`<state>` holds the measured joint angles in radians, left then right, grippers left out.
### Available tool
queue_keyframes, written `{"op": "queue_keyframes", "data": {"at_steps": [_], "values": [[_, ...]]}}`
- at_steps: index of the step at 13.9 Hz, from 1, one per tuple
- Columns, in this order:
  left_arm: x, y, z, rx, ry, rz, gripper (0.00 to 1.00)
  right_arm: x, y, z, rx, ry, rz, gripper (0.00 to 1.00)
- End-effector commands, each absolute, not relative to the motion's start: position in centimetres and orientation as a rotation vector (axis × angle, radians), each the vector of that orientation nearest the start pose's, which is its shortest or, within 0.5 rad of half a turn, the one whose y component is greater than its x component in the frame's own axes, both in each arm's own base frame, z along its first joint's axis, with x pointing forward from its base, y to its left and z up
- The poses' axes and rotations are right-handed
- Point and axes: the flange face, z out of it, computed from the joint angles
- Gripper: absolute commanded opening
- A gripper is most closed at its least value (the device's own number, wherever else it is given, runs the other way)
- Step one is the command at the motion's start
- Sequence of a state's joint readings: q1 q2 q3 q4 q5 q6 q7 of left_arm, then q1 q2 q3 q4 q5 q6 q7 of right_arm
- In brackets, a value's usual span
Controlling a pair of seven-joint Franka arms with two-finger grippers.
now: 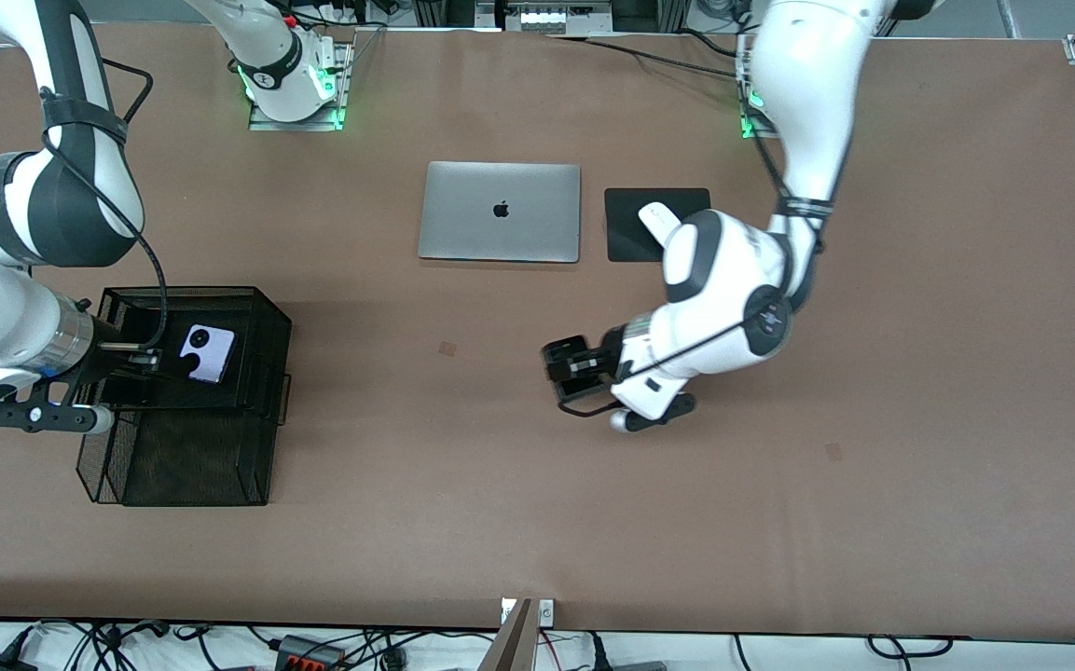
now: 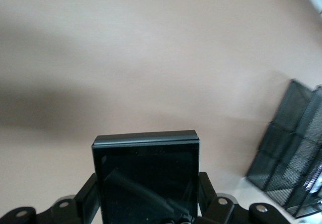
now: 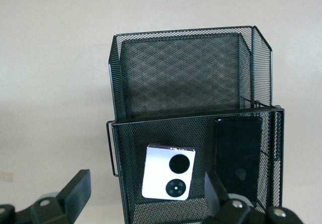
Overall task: Place phones with both arms
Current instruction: 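Set the small black flip phone down near the laptop with the left gripper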
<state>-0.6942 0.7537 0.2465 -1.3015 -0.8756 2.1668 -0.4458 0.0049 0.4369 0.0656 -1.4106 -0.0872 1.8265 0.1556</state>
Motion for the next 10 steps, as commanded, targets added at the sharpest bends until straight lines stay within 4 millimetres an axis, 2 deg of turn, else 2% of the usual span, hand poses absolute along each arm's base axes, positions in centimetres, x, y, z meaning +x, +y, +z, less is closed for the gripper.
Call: {"op": "queue_keyframes", "data": {"at_steps": [1, 4, 6, 8, 10], "values": [[64.2, -44.6, 32.1, 2.429, 0.501, -0.023, 0.25, 68.2, 3.2, 46.3, -3.194, 0.092, 0.018, 1.00], [62.4, -48.2, 29.9, 2.358, 0.603, 0.104, 0.25, 68.0, 2.9, 46.5, -3.197, 0.098, 0.045, 1.00], [62.0, -48.9, 29.1, 2.294, 0.667, 0.151, 0.25, 67.6, 2.7, 46.3, -3.200, 0.060, 0.096, 1.00], [60.8, -50.2, 28.0, 2.301, 0.647, 0.176, 0.25, 67.6, 2.7, 46.3, -3.198, 0.053, 0.096, 1.00], [60.5, -50.6, 25.8, 2.440, 0.464, 0.265, 0.25, 67.5, 2.8, 46.8, -3.200, 0.046, 0.084, 1.00]]}}
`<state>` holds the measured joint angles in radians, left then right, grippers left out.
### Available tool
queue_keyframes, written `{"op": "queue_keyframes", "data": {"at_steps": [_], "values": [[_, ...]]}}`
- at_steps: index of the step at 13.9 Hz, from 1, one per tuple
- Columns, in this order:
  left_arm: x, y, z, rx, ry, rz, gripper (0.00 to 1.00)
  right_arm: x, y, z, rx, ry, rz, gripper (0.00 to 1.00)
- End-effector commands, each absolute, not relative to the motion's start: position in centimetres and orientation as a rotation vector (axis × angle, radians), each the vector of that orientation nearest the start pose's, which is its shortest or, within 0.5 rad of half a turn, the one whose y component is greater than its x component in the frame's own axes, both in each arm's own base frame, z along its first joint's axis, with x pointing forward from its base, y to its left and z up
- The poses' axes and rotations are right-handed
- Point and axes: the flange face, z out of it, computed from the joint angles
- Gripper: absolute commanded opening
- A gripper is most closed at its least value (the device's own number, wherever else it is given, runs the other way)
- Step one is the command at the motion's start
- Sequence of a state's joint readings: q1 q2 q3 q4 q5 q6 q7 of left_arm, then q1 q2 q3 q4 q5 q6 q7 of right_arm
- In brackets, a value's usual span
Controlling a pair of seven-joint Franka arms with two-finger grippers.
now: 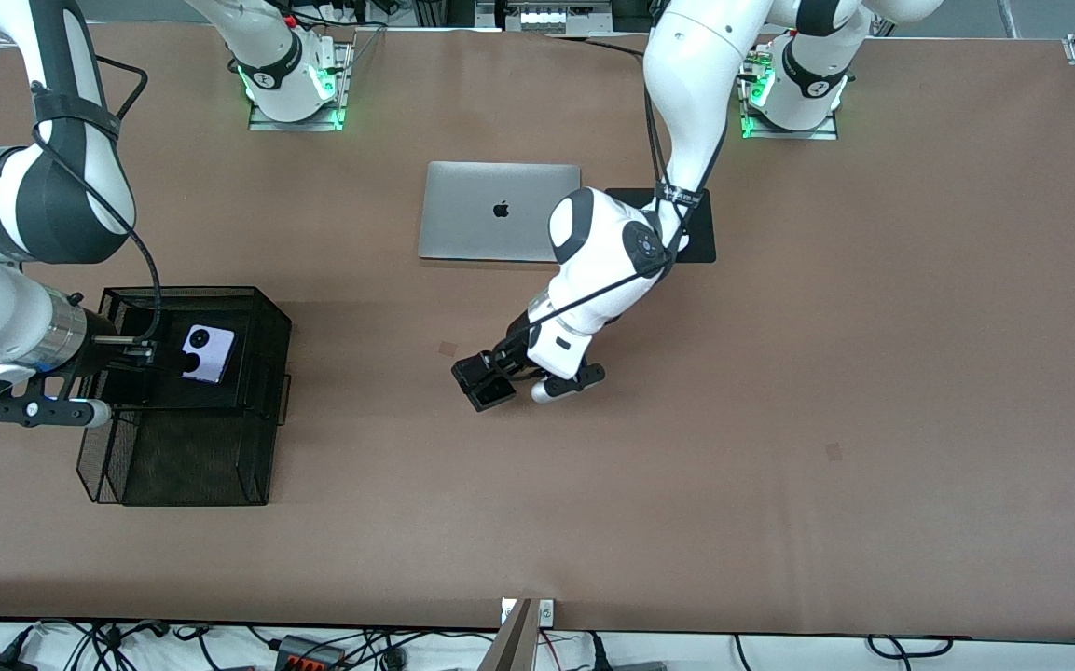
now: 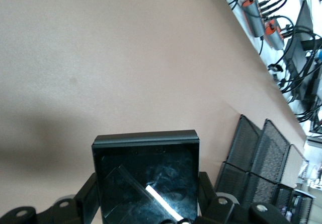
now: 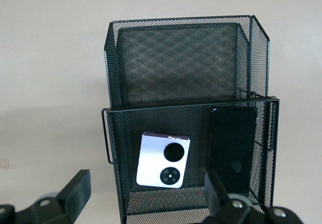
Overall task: Place phones with both arms
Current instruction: 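Set the small black flip phone down near the laptop with the left gripper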
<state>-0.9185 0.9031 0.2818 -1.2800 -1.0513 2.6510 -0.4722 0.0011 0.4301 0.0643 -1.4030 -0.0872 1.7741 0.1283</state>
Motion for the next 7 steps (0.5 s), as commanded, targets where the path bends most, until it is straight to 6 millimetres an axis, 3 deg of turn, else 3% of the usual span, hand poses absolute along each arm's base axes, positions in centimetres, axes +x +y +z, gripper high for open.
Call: {"op": "queue_keyframes", "data": {"at_steps": [1, 2, 3, 7], "values": [[60.1, -51.0, 25.0, 2.508, 0.375, 0.277, 0.25, 67.5, 2.3, 47.0, -3.198, 0.049, 0.080, 1.00], [59.7, -51.3, 24.0, 2.587, 0.287, 0.246, 0.25, 67.2, 1.9, 48.1, -3.200, 0.018, 0.057, 1.00], [59.6, -51.7, 24.4, 2.644, 0.201, 0.243, 0.26, 67.1, 1.9, 48.6, -3.192, -0.019, 0.046, 1.00], [59.2, -52.1, 23.5, 2.771, 0.053, 0.171, 0.29, 67.0, 2.1, 48.3, -3.179, -0.013, 0.059, 1.00]]}}
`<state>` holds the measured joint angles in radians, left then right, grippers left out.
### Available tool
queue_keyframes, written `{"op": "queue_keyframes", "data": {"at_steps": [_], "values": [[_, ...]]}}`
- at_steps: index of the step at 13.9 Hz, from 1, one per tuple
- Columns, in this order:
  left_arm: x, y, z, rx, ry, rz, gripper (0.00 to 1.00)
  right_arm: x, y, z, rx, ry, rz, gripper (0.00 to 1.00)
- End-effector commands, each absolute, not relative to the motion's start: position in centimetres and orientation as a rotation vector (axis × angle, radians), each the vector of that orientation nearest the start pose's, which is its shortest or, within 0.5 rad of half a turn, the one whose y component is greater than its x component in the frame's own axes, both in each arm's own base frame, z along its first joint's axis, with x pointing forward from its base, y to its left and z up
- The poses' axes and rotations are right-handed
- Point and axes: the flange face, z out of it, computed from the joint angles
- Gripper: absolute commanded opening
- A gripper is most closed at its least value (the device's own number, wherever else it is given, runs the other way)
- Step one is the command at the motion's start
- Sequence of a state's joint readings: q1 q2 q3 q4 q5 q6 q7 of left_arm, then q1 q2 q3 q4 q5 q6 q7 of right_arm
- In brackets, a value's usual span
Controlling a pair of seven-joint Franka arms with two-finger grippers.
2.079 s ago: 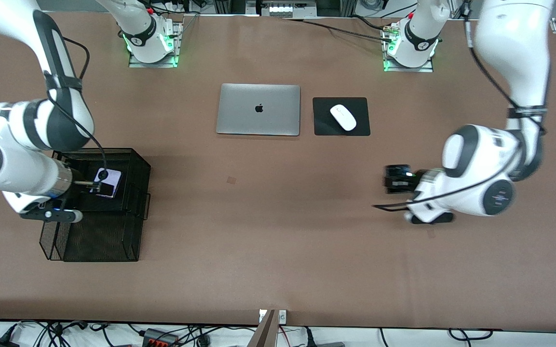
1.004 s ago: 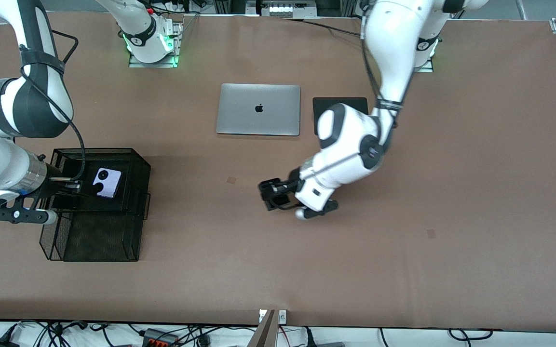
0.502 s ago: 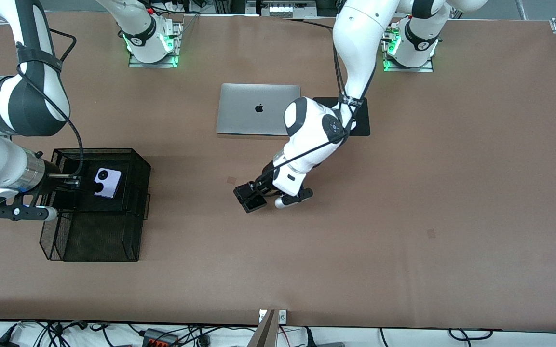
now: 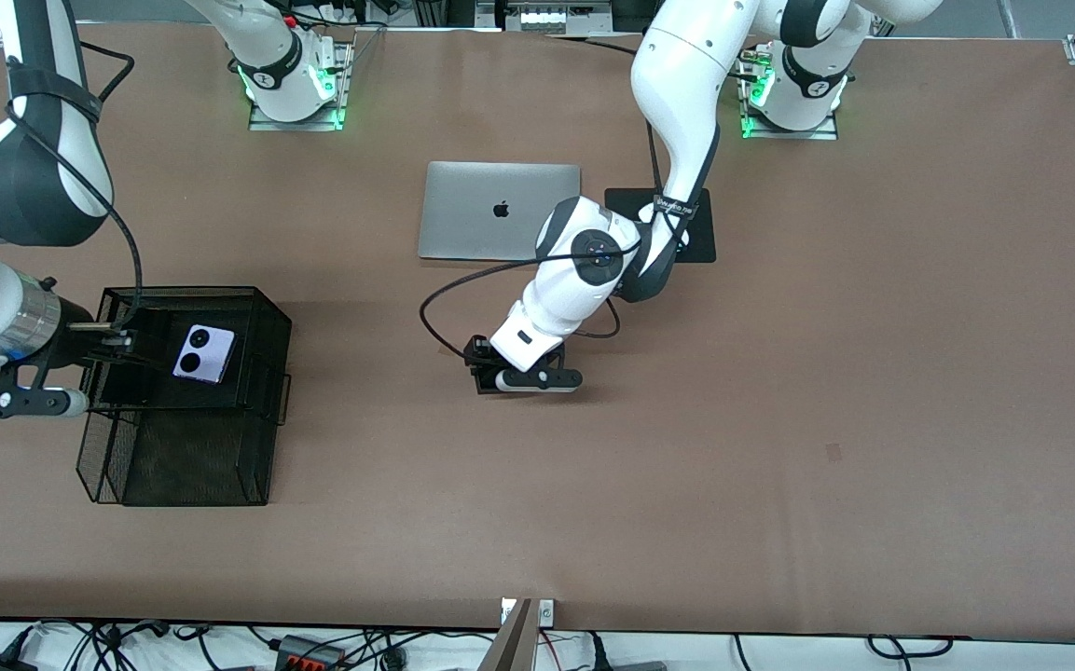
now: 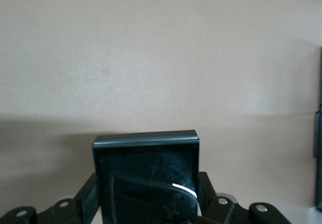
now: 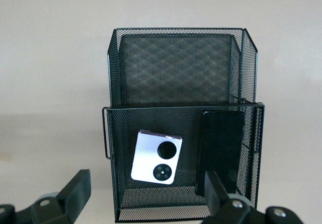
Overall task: Place phones with both arms
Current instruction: 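Set the small black flip phone down near the laptop with the left gripper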
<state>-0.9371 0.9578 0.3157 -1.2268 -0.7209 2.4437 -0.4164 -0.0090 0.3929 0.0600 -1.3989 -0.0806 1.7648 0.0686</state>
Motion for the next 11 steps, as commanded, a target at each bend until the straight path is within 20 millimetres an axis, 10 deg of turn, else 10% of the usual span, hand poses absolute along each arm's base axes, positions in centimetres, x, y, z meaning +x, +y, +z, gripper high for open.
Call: {"op": "queue_keyframes", "data": {"at_steps": [1, 11], "values": [[58.9, -52.4, 23.3, -3.465, 0.001, -0.207, 0.29, 66.9, 2.1, 48.0, -3.179, -0.015, 0.069, 1.00], [58.1, -52.4, 19.5, -3.408, 0.027, -0.127, 0.48, 64.5, 0.8, 47.1, -3.099, 0.022, 0.027, 1.00]]}}
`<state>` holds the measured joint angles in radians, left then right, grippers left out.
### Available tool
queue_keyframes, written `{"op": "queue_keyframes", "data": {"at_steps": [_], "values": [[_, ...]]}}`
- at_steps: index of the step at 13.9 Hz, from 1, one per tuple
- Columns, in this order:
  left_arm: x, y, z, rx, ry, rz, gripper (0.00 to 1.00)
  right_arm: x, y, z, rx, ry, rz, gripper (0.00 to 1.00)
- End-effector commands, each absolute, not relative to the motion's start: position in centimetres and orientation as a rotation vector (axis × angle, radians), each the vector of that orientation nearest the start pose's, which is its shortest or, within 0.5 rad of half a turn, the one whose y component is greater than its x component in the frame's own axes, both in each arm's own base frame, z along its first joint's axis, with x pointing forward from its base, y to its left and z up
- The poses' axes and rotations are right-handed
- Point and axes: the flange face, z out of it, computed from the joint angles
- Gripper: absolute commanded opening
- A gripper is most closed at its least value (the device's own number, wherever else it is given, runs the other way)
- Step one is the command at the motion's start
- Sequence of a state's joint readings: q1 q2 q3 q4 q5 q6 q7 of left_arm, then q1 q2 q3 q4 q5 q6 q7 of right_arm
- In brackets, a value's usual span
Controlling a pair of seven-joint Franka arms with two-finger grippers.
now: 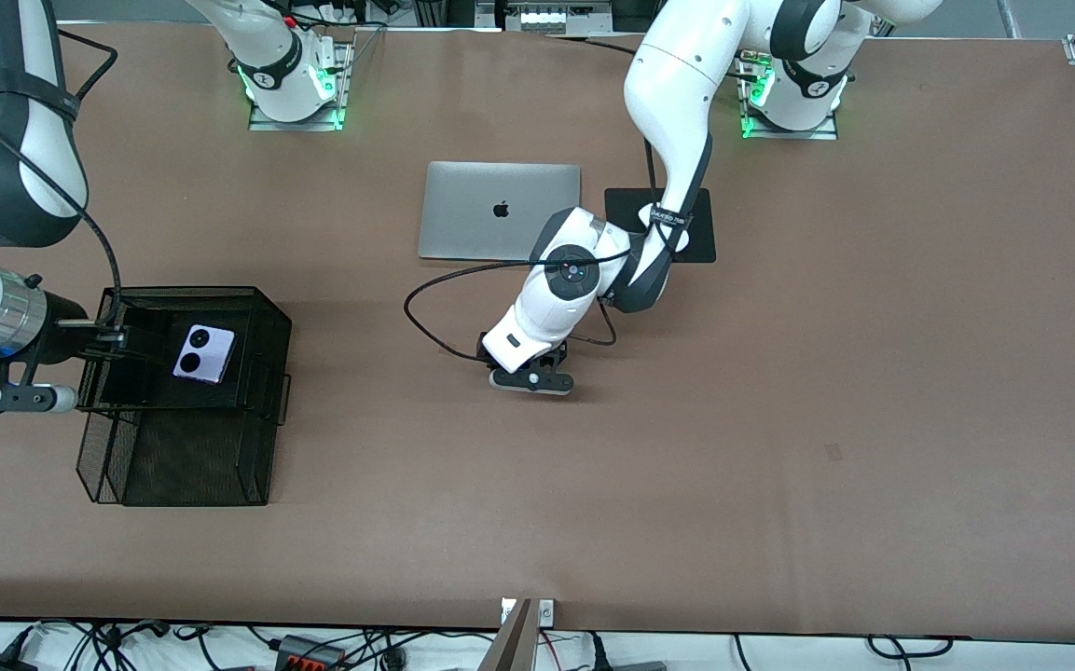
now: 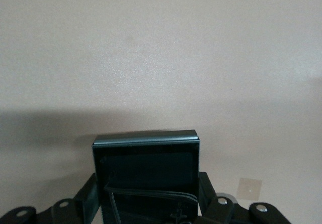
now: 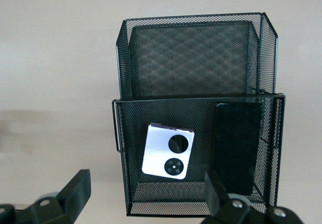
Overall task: Place phones with both arms
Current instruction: 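Set the small black flip phone down near the laptop with the left gripper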
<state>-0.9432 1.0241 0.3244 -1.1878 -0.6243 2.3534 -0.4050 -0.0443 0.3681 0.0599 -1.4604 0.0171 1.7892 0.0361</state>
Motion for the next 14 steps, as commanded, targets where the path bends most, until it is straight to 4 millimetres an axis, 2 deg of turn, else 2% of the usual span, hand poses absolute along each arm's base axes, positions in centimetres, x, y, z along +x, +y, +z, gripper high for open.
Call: {"op": "queue_keyframes", "data": {"at_steps": [1, 2, 3, 4, 6, 8, 9, 11, 12, 14], "values": [[57.6, -52.9, 19.1, -3.406, 0.026, -0.120, 0.61, 64.3, 0.9, 47.2, -3.097, 0.031, 0.001, 1.00], [57.5, -53.0, 19.0, -3.405, -0.009, -0.115, 0.70, 64.5, 1.0, 47.3, -3.095, 0.036, -0.004, 1.00], [57.5, -53.1, 19.0, -3.405, -0.028, -0.115, 0.90, 64.8, 1.3, 47.6, -3.092, 0.040, -0.013, 1.00], [57.5, -53.0, 19.0, -3.405, -0.036, -0.115, 0.97, 64.8, 1.8, 47.8, -3.087, 0.039, -0.017, 1.00], [57.6, -52.9, 19.2, -3.409, -0.040, -0.117, 1.00, 65.2, 2.6, 49.0, -3.088, 0.017, -0.057, 1.00], [58.5, -52.1, 19.8, -3.417, -0.067, -0.122, 1.00, 65.8, 3.3, 48.7, -3.087, -0.023, -0.059, 1.00], [60.1, -50.6, 21.0, -3.427, -0.116, -0.135, 1.00, 66.0, 3.6, 48.3, -3.084, -0.031, -0.059, 1.00], [61.6, -48.9, 24.0, -3.460, -0.177, -0.160, 1.00, 66.1, 5.3, 47.2, -3.082, -0.065, -0.036, 1.00], [61.8, -48.6, 25.3, -3.494, -0.190, -0.134, 1.00, 66.1, 6.7, 46.8, -3.080, -0.068, -0.027, 1.00], [63.7, -45.0, 27.5, -3.470, -0.197, -0.127, 1.00, 66.2, 9.2, 45.7, -3.076, -0.118, -0.018, 1.00]]}}
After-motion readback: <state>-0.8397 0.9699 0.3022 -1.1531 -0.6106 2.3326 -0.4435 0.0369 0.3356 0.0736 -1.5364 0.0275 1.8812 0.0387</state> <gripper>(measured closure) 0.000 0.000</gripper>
